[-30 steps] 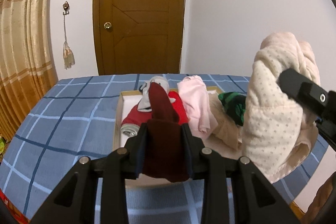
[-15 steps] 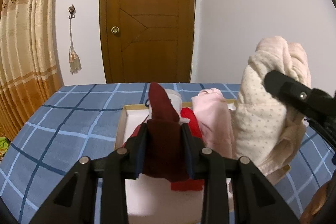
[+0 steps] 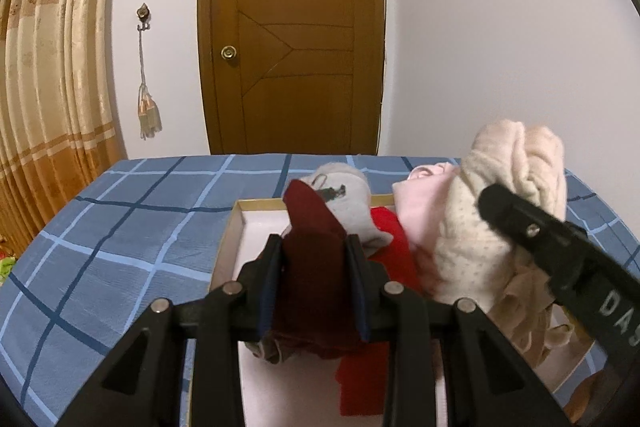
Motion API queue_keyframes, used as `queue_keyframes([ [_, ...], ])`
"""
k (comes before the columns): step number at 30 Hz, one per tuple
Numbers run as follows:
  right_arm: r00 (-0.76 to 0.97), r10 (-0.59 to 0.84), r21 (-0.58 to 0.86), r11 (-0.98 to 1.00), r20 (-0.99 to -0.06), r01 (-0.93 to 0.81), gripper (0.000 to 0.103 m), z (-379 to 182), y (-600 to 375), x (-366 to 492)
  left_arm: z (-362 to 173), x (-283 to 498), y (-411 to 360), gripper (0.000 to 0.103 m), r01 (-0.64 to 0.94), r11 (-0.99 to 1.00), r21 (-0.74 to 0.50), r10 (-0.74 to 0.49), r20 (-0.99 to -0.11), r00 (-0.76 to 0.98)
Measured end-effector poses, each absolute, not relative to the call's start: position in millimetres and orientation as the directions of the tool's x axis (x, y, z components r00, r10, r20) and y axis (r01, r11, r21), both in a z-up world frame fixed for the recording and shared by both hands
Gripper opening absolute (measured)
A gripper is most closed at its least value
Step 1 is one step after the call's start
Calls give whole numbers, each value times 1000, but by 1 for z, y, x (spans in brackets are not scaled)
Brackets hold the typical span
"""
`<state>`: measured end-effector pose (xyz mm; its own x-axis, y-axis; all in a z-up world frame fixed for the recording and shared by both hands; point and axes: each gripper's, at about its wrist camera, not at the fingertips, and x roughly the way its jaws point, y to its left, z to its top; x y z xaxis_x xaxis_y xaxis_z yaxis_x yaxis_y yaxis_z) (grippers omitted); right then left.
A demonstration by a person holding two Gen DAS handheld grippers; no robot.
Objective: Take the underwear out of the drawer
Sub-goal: 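Open the left tool to drop the dark red sock while the right tool lowers the underwear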
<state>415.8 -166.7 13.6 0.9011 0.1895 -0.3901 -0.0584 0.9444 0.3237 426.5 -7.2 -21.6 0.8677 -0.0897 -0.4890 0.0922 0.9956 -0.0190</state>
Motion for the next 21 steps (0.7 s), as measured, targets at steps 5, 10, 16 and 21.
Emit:
queue_keyframes([
  [5,901,171,289,956,-398,-53,32,7,-158,427,-29,436,-6,30,83,996,-25,-84,-509,857],
  [10,904,147,238,970,-401,-52,33,2,-151,432,-31,442,-4,33,79,996,-42,-90,-530,843],
  [16,905,141,238,970,-401,-45,42,-1,-153,435,-29,441,-8,82,62,998,-6,-56,-526,849],
  [21,903,193,313,947,-384,-69,77,-3,-161,435,-25,438,-4,102,41,999,-19,-45,-497,866],
])
